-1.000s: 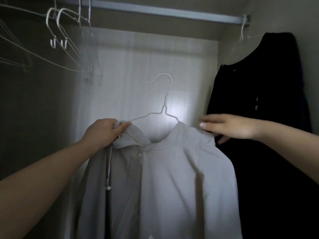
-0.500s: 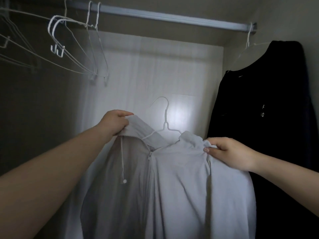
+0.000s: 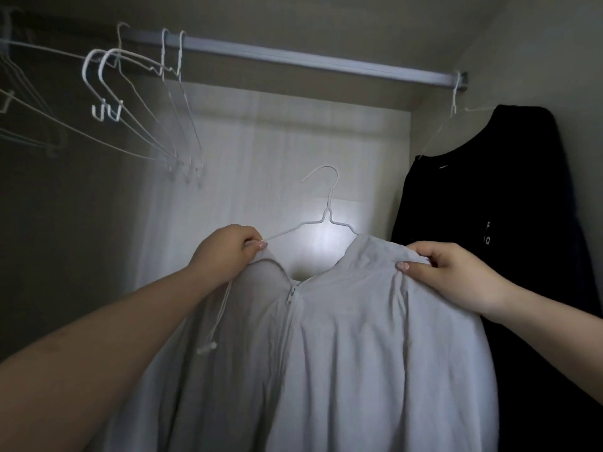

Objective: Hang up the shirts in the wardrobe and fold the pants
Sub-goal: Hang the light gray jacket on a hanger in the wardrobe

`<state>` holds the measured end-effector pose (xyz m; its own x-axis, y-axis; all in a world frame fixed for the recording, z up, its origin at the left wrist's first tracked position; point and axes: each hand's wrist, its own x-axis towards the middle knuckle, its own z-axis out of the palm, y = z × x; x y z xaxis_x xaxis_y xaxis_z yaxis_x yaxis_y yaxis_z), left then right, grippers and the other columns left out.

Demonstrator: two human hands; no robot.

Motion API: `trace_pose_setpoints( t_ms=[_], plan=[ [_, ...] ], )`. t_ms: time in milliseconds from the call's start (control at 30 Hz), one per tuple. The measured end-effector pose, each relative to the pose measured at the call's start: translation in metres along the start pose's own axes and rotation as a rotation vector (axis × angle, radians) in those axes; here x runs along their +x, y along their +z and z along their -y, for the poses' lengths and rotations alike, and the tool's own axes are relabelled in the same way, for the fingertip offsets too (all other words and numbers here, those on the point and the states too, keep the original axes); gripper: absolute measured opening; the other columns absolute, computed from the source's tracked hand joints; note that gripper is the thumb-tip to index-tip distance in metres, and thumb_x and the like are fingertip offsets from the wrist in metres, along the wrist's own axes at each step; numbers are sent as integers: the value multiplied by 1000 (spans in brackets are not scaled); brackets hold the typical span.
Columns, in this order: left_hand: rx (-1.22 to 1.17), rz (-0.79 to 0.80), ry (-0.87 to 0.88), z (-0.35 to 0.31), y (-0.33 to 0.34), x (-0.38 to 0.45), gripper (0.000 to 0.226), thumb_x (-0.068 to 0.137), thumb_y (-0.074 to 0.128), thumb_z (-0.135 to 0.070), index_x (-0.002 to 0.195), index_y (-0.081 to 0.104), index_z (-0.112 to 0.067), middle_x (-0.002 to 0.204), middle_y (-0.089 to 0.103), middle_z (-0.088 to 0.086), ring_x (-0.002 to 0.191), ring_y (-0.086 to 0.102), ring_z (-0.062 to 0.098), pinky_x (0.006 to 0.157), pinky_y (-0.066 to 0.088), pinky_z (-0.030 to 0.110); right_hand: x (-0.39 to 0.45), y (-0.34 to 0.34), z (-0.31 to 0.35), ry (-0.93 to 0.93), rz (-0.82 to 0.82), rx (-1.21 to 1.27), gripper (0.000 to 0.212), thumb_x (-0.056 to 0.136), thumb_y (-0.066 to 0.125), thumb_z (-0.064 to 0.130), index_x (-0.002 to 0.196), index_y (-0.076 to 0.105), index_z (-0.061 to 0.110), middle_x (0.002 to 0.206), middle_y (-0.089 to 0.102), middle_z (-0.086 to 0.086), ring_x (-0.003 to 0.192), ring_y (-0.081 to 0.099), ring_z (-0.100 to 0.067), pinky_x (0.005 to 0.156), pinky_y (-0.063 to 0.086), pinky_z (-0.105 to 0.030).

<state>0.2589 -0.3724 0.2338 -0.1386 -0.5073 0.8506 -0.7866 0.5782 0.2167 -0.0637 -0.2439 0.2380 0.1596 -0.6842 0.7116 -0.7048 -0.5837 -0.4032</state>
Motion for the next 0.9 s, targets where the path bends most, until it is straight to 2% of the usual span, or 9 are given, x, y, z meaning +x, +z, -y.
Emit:
trace_pose_setpoints(
  t_ms=[100,167,267,333,433,567,700,800,900],
  plan=[
    [-4,-155,-13,-6,-7,16,17,93,57,-28,88,69,-17,89,67,2,80,53,15,69,40,29,4,-15,4,31,62,15,17,91,59,22,85,69,9,82,69,-12,74,62,-13,70,48,-28],
    [-34,-207,-27,-15,-10,28,19,93,57,-26,90,71,-14,90,68,4,80,54,15,68,37,27,9,-22,10,62,109,126,22,93,56,20,87,66,2,80,66,-10,74,61,-15,69,48,-28],
    [-192,-258,-59,-36,-8,44,17,94,56,-17,97,71,-10,98,69,7,90,59,22,71,37,25,26,-31,18,80,-31,274,19,94,53,14,84,62,1,78,61,-10,74,56,-19,67,43,-30],
    [-322,-263,-91,-56,-4,53,23,93,56,-13,112,67,-7,115,67,11,105,60,24,86,40,23,38,-37,23,73,-130,306,17,92,53,10,79,64,7,75,60,-8,71,55,-18,67,41,-29],
    [-489,-182,-95,-94,5,63,38,93,58,-16,129,57,-3,129,58,16,121,54,25,105,36,27,55,-49,29,77,-224,305,22,91,54,10,72,65,11,70,62,-5,66,56,-14,65,42,-28],
    [-695,-30,-92,-138,27,65,48,94,57,-28,139,47,-14,145,45,1,134,41,11,101,24,12,82,-67,35,103,-380,260,20,89,56,15,85,67,-1,73,59,-11,67,53,-18,64,39,-27],
    [-854,58,-64,-169,41,76,45,96,54,-25,139,47,-15,145,45,-2,128,41,3,98,26,10,106,-88,45,108,-513,260,19,85,59,13,80,66,-4,75,56,-12,74,51,-20,68,37,-29],
    [-972,93,-61,-190,49,82,39,97,53,-22,136,51,-15,140,51,-2,114,43,-2,92,28,9,121,-105,50,106,-585,274,25,85,57,11,89,63,-13,78,57,-11,76,50,-19,68,37,-29],
    [-1064,127,-56,-207,56,84,38,97,53,-23,134,53,-16,135,54,-4,119,47,2,103,33,18,131,-119,56,117,-618,267,17,85,54,11,84,67,0,77,56,-10,72,50,-19,61,37,-28]
  ],
)
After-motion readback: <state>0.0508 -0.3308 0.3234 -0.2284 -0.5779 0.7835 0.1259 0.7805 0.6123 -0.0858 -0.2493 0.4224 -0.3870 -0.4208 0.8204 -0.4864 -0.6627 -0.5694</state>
